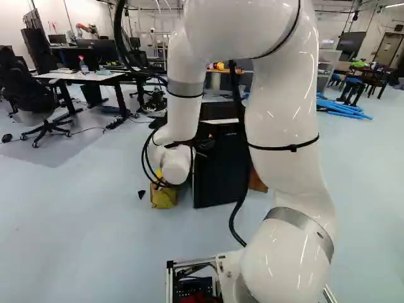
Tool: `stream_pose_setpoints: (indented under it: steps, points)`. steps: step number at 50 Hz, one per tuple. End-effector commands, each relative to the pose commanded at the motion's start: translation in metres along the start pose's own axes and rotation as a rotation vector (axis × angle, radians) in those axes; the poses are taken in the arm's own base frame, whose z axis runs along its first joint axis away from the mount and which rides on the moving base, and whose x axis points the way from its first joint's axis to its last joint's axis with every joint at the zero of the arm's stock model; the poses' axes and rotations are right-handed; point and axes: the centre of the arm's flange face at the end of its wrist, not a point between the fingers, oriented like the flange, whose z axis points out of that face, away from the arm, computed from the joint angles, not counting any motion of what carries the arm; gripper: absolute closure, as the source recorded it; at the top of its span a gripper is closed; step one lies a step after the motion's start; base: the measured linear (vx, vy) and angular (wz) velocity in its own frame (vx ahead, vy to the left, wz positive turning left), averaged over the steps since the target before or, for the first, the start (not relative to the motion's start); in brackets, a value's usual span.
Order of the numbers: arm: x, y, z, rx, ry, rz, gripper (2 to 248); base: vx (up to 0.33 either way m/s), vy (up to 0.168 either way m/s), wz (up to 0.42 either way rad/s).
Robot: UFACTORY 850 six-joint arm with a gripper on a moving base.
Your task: Grab a drink from the fridge
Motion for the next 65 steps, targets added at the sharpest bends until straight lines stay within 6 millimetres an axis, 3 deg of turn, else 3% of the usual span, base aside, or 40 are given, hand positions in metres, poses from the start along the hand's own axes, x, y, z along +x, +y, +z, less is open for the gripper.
stream_pose_setpoints:
  steps: [65]
  points:
    - [-0.068, -0.042, 0.058, -0.260, 0.143, -0.002, 3, 0.000, 0.000, 0.000]
